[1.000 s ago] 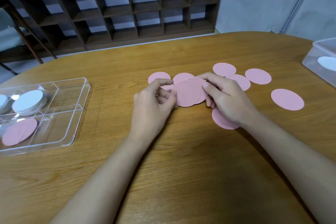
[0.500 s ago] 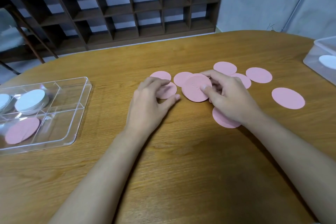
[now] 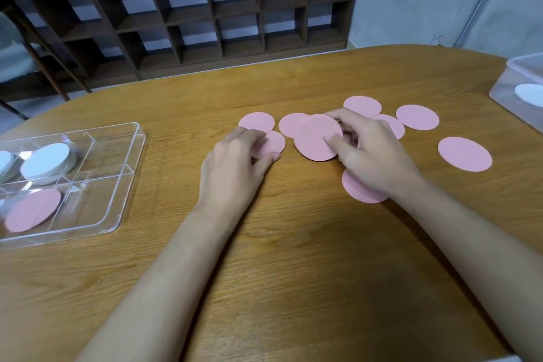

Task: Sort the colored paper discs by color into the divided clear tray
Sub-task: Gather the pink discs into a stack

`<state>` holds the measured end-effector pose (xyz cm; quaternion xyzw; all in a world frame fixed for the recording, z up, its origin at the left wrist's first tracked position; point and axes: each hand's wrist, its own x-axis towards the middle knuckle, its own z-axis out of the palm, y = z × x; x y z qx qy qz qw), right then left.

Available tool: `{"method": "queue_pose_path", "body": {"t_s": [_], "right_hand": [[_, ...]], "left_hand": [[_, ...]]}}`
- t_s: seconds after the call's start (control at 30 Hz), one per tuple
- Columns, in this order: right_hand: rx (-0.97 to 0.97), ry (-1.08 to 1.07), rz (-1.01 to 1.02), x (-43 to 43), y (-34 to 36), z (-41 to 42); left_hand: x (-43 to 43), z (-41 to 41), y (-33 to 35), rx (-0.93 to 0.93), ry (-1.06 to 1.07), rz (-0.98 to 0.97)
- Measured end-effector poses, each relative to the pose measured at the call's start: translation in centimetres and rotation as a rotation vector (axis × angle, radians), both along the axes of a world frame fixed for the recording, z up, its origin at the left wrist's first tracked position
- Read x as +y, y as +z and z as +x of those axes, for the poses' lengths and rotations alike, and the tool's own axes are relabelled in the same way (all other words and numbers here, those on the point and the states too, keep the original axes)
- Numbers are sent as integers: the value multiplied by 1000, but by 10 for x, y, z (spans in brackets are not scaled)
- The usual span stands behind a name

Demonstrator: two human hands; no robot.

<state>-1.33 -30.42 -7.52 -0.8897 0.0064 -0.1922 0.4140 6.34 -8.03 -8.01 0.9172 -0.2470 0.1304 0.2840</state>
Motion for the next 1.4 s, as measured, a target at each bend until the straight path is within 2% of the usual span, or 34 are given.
{"method": "queue_pose_path", "body": {"t_s": [0.4, 0.53, 0.73, 0.87, 0.97, 1.07, 1.2, 1.33, 1.4], "right_hand": [[10, -43, 20, -1, 1, 0], [12, -48, 27, -1, 2, -1], [13, -47, 49, 1, 3, -2], [29, -60, 82, 2, 5, -2], [60, -38, 165, 4, 6, -2], [98, 6, 183, 8, 5, -1], [93, 65, 131, 15, 6, -4], [61, 87, -30, 18, 5, -6], [55, 71, -47, 18, 4, -6]], "left_hand": [[1, -8, 8, -194, -75, -9], [0, -9, 11, -195, -89, -137], [-4, -16, 21, 39, -36, -440], [-6, -13, 22, 320, -88, -673], [-9, -11, 19, 467, -116, -749], [-12, -12, 15, 506, -108, -727], [-13, -13, 10, 439, -79, -635], [-9, -16, 9, 286, -112, -517], [-7, -15, 7, 155, -122, -423]]}}
